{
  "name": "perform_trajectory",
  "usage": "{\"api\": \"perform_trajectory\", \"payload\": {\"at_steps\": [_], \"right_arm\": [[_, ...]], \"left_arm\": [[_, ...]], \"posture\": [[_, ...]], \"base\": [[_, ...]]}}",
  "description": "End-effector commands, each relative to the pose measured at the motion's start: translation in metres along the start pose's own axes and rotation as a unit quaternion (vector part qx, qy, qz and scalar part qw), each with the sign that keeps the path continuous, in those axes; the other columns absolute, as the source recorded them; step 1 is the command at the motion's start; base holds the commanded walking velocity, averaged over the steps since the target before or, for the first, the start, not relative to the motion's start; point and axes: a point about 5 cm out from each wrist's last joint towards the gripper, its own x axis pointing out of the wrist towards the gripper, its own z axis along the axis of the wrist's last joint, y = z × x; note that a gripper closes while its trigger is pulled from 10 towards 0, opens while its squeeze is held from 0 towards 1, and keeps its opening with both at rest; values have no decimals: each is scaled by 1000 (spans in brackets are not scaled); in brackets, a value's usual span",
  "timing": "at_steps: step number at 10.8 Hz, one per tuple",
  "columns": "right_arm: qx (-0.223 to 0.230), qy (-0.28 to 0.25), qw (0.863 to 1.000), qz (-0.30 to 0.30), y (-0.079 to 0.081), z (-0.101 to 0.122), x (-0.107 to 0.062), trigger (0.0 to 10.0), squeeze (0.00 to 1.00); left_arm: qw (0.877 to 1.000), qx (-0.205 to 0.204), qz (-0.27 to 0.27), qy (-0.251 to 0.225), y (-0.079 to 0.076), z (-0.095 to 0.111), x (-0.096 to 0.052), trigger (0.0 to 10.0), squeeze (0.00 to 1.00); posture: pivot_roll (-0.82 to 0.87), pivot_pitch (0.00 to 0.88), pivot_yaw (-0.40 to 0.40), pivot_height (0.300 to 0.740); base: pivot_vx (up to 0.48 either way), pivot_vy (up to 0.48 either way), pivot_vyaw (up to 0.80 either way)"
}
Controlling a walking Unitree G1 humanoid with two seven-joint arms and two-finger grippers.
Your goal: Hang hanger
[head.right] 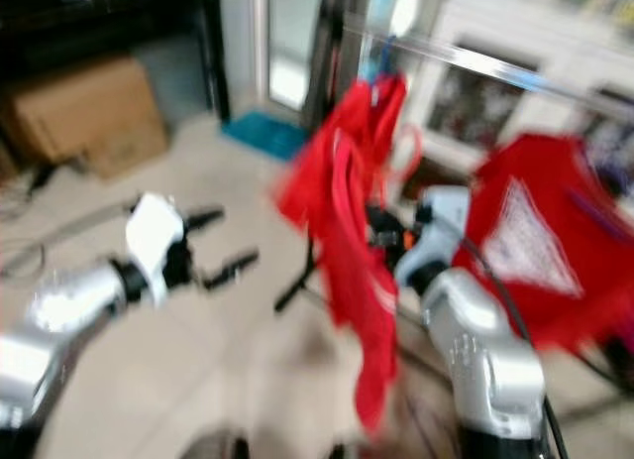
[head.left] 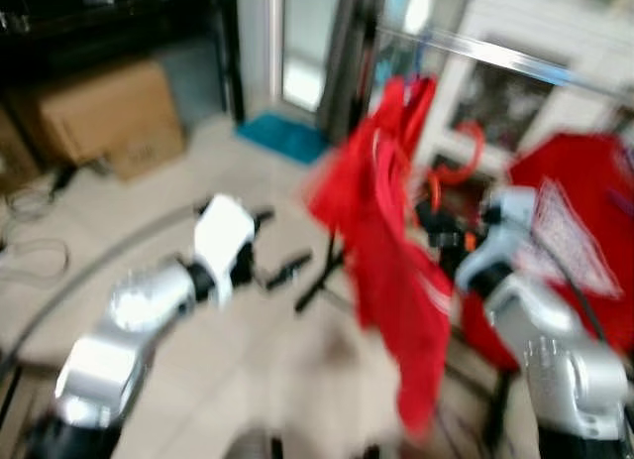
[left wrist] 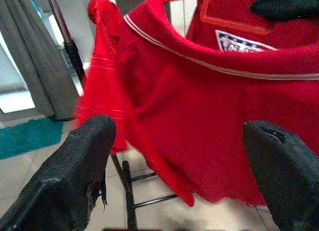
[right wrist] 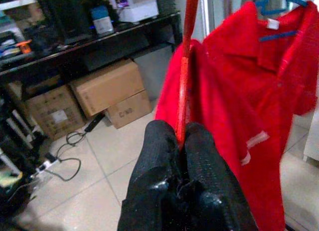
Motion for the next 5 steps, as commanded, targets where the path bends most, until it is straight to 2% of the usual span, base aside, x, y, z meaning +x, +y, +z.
{"api": "perform_trajectory", "payload": {"at_steps": [1,2,3,5], "right_arm": [[-19,-17,1000,13,3,11,-1,0,0],[-22,-19,998,52,12,13,0,0,0],[-25,-23,996,82,20,16,0,0,0],[-27,-30,993,114,27,19,-1,0,0]], "left_arm": [[1000,12,-1,3,0,0,4,10000,0],[998,19,60,10,20,0,14,10000,757],[994,11,106,-1,37,6,23,10000,1000],[993,-7,116,-38,45,22,42,10000,1000]], "posture": [[-59,0,-25,740],[-68,0,-21,740],[-76,0,-17,740],[-83,0,-19,740]], "base": [[0,0,0],[0,0,0],[0,0,0],[0,0,0]]}}
